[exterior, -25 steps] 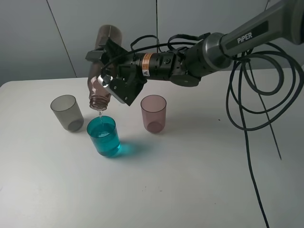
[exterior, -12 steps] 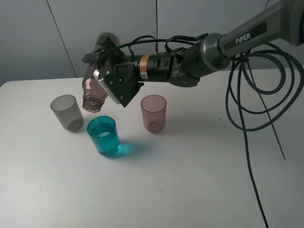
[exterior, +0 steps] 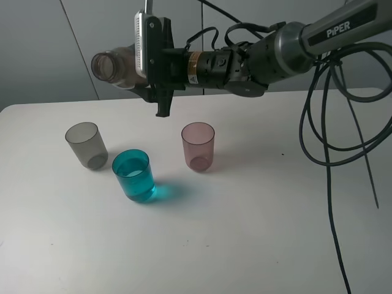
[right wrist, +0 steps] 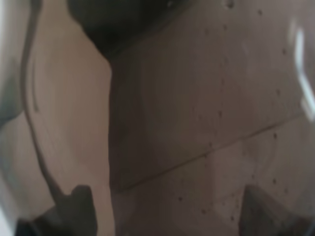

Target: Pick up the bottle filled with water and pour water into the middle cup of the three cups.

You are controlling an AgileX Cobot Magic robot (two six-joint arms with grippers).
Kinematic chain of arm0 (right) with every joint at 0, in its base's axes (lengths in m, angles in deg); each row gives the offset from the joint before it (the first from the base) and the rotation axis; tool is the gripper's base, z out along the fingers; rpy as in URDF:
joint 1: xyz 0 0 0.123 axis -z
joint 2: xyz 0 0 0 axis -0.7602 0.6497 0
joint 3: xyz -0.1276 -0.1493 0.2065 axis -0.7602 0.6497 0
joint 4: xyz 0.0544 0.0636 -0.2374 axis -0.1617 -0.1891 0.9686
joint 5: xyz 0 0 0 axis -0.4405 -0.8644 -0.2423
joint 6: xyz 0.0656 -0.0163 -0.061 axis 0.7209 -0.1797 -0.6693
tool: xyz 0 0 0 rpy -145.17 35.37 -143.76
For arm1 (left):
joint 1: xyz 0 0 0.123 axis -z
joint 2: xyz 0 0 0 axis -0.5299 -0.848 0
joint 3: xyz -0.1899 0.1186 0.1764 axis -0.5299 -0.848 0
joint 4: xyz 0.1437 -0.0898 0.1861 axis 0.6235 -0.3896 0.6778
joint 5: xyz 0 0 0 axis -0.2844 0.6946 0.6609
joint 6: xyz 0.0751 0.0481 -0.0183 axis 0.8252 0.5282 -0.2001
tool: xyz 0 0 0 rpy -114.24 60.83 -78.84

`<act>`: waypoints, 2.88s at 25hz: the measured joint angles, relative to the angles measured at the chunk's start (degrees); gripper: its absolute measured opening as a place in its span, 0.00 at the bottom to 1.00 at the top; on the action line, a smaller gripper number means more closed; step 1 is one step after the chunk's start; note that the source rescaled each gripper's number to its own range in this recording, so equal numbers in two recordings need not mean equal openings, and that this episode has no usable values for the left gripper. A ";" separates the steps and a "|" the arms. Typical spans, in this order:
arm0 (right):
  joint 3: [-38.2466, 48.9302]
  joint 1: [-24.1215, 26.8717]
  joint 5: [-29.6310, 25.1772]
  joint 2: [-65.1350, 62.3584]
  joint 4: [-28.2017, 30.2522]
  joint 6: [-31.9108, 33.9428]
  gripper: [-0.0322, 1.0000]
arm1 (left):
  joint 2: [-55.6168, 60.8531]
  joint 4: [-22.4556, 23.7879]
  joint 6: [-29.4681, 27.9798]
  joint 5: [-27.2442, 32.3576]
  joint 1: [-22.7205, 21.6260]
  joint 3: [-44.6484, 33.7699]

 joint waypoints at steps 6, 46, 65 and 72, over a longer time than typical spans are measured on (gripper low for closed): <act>4.56 7.57 2.00 -5.28 0.00 25.86 0.06 | 0.00 0.00 0.00 0.00 0.00 0.00; 27.78 31.36 21.21 3.55 -19.58 22.51 0.06 | 0.00 0.00 0.00 0.00 0.00 0.00; 28.24 31.36 20.94 4.21 -18.59 24.67 0.67 | 0.00 0.00 0.00 0.00 0.00 0.00; 33.84 31.36 20.48 1.25 -18.59 21.86 0.99 | 0.00 0.00 0.11 0.00 0.00 0.00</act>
